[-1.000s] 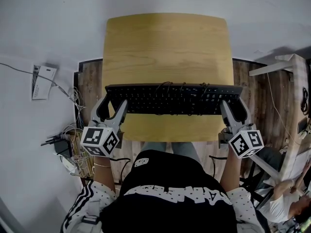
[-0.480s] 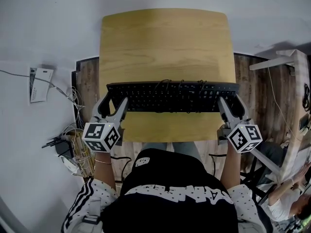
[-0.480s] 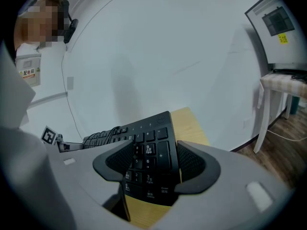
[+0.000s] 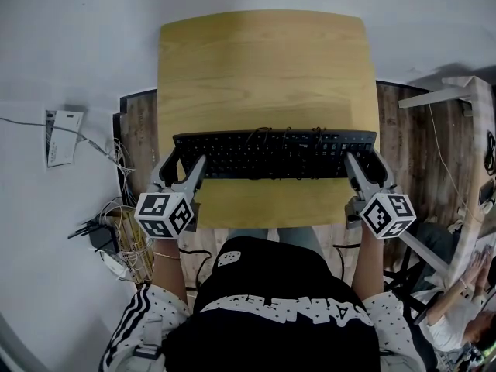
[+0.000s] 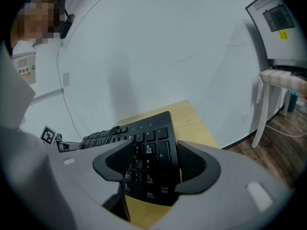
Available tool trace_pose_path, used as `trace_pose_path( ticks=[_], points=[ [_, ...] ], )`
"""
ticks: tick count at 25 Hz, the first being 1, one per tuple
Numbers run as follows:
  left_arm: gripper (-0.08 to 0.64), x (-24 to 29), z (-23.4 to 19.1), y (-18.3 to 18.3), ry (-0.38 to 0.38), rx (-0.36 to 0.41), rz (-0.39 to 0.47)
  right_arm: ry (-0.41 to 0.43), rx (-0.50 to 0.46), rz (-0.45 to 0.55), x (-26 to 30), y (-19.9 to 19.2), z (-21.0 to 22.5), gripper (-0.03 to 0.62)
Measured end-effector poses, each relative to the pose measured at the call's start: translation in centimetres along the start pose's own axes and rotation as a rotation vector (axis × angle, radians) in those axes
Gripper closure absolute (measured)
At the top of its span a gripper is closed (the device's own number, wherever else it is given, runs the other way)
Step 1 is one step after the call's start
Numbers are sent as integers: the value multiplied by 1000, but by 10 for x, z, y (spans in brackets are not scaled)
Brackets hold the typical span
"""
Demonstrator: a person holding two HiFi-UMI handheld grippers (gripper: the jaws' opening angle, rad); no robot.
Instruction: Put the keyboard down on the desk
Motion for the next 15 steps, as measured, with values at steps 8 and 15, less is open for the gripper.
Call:
trace_pose_path(
  ticks=[8, 15],
  points=[
    [294, 8, -5, -12, 0, -13, -33, -14, 5, -38, 8, -12, 1, 295],
    [293, 16, -8, -12, -1, -10, -53, -27, 12, -59, 15, -17, 5, 292]
  ],
)
Point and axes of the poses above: the fingertips, and each gripper's own axes: x forward along the fingers, z to its right, y out of its top, the point moved 1 cm from there along -x, backward along the fingers, and after that the axes turned 12 degrees about -z, right-handed, at the moved point
